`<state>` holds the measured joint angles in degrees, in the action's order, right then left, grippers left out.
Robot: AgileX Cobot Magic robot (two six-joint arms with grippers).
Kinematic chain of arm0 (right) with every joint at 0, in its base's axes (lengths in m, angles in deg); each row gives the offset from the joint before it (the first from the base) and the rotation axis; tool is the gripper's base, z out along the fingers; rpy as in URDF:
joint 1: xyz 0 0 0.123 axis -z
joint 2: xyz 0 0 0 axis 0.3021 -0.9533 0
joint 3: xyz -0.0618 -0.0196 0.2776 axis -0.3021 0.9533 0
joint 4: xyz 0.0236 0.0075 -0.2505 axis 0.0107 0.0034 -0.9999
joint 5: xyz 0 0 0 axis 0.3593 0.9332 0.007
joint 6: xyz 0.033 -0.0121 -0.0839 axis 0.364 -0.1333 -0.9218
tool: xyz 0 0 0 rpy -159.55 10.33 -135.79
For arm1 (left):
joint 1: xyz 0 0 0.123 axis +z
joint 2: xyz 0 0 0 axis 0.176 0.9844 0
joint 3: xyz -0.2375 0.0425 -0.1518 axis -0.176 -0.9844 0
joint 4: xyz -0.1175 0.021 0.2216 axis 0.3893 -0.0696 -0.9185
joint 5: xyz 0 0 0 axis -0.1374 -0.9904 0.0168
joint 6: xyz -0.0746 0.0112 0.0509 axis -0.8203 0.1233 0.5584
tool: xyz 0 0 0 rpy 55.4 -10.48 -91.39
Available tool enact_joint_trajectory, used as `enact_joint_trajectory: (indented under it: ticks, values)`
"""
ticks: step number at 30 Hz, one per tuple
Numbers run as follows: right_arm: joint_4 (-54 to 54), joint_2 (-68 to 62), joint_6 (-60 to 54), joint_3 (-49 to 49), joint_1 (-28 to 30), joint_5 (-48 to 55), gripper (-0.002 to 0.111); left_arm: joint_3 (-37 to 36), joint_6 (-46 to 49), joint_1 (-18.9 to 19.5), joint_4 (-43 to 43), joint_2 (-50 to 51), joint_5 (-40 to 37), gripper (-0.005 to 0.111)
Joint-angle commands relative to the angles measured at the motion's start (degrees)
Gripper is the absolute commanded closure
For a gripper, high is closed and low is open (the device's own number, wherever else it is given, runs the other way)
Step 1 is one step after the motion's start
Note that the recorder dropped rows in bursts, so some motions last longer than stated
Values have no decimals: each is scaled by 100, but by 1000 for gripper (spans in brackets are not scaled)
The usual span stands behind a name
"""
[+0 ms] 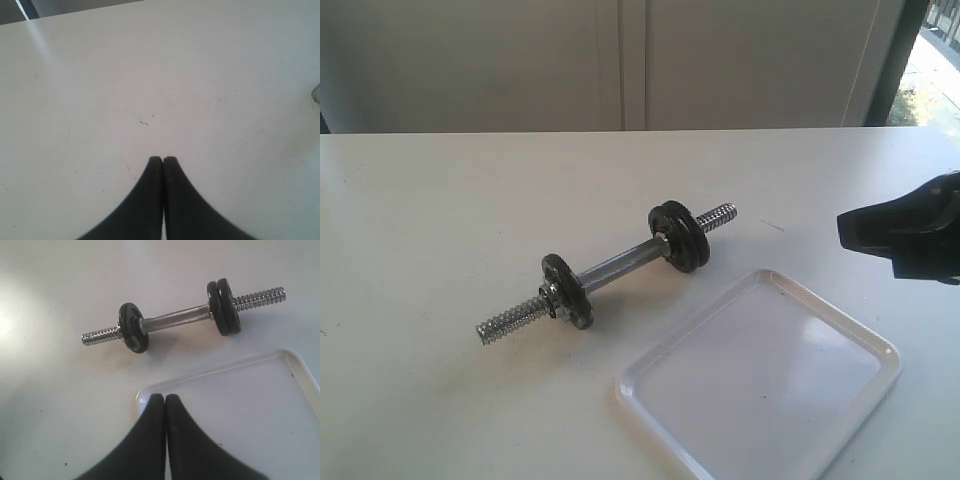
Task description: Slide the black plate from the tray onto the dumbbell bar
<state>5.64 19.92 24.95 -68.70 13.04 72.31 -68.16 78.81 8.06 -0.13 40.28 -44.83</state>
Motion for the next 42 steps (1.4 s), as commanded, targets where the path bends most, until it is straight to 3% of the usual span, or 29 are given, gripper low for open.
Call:
enact_joint_trajectory:
  ticks: [1,12,20,27,42]
  values:
    - [-18,42,-21,14,-12,-41,108,-17,10,27,-246,-30,0,107]
    - [-18,174,-21,14,-12,-43,108,-17,10,27,-246,-30,0,107]
    - [-18,1291,-21,14,-12,-43,108,-17,10,27,-246,-30,-1,107]
    - [-18,2149,-21,14,-12,-43,108,-17,-668,27,-182,-30,-2,107]
    - [-18,2626,-21,14,-12,-43,108,-17,-656,27,-182,-30,38,107]
